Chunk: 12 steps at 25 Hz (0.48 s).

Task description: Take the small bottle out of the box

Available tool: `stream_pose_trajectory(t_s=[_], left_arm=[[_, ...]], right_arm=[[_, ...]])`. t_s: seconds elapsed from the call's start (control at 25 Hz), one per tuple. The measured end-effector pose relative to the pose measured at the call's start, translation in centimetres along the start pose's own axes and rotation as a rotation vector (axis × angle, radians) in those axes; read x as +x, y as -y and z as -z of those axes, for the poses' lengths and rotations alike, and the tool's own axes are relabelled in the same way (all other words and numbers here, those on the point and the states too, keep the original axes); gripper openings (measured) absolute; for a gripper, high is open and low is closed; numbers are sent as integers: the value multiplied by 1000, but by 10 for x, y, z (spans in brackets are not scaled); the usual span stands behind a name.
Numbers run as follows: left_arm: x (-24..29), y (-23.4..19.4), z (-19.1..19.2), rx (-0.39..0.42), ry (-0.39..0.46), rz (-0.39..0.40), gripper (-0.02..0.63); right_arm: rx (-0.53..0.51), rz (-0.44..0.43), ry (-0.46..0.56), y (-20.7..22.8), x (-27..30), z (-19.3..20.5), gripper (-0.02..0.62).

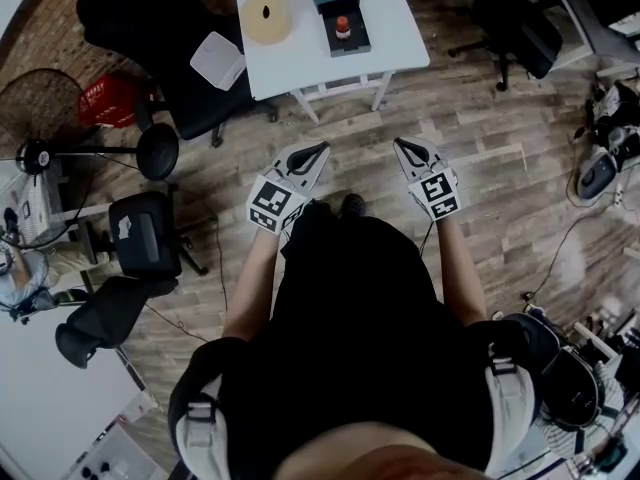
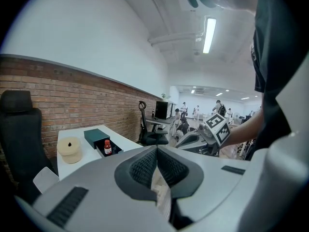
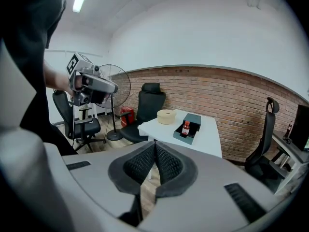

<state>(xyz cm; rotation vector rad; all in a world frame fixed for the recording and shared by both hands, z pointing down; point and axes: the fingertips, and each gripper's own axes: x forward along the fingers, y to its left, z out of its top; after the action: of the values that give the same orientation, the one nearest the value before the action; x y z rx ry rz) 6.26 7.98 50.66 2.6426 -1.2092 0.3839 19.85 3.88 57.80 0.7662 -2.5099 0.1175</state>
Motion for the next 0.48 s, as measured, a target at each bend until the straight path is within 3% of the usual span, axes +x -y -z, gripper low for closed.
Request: stream_pose_trajectory(t_s=[0.48], left_arm=[[14, -6, -6, 9, 2, -12, 20]], right_arm=[[25, 15, 4, 15, 0, 12, -2]])
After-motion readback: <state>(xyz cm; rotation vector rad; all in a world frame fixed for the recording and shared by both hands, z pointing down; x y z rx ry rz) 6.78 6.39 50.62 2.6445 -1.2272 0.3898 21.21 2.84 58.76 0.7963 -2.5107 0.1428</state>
